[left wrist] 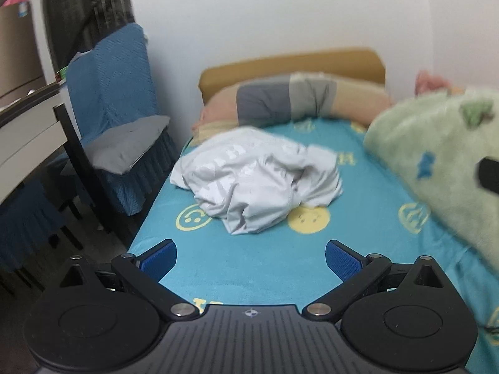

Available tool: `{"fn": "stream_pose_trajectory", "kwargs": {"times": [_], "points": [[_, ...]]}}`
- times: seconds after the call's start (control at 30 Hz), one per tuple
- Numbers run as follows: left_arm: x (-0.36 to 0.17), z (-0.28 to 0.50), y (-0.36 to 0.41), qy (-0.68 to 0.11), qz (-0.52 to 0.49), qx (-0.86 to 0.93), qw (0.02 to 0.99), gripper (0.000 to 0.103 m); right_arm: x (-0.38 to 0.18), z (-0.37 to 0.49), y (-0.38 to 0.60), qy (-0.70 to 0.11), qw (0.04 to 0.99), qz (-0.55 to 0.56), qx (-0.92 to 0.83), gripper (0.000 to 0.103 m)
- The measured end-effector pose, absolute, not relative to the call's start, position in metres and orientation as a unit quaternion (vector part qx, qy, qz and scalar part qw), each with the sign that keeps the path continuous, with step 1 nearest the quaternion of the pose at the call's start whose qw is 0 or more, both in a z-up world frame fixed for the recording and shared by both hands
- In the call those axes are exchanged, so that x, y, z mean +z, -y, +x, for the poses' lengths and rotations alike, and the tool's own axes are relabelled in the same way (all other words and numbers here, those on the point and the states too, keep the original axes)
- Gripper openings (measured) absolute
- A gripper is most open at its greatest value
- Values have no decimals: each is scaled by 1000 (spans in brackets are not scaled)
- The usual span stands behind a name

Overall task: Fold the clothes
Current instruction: 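Move both tools toward the crumpled white T-shirt on the bed, then grasp the white T-shirt with the left gripper and lift it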

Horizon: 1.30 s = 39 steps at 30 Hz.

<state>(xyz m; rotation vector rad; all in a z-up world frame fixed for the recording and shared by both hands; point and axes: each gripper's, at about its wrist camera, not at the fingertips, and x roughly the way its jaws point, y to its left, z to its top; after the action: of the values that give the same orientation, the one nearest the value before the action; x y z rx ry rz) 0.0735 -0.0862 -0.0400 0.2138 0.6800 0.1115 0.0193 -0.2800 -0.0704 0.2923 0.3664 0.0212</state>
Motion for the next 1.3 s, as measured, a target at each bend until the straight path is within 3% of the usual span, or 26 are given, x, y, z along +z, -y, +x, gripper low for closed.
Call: {"fn": "stream_pose_trajectory", "kwargs": {"times": [0.3, 0.43, 0.57, 0.7, 0.77, 0.83, 0.9, 1.3], "points": [[-99, 151, 105, -385, 130, 3, 914, 96, -99, 40, 293, -204, 958, 197, -49, 94], [-120, 178, 110, -371, 137, -39, 918, 84, -114, 53, 295, -221, 946, 227, -68, 94], [-134, 195, 106, -336, 149, -57, 928, 82, -131, 68, 294, -232, 937, 245, -94, 94], [-143, 214, 96, -306, 169, -47, 936, 74, -145, 83, 292, -241, 931, 255, -103, 94], [-147, 224, 87, -301, 171, -36, 937, 66, -151, 90, 288, -246, 929, 256, -100, 94], [-149, 233, 77, -303, 163, -30, 938, 34, -156, 96, 281, -252, 931, 245, -93, 94], [-142, 238, 63, -308, 129, -26, 942, 11, -158, 100, 273, -254, 935, 233, -86, 94], [-6, 124, -3, -228, -13, -91, 969, 10, -137, 78, 256, -186, 964, 184, -49, 94]]}}
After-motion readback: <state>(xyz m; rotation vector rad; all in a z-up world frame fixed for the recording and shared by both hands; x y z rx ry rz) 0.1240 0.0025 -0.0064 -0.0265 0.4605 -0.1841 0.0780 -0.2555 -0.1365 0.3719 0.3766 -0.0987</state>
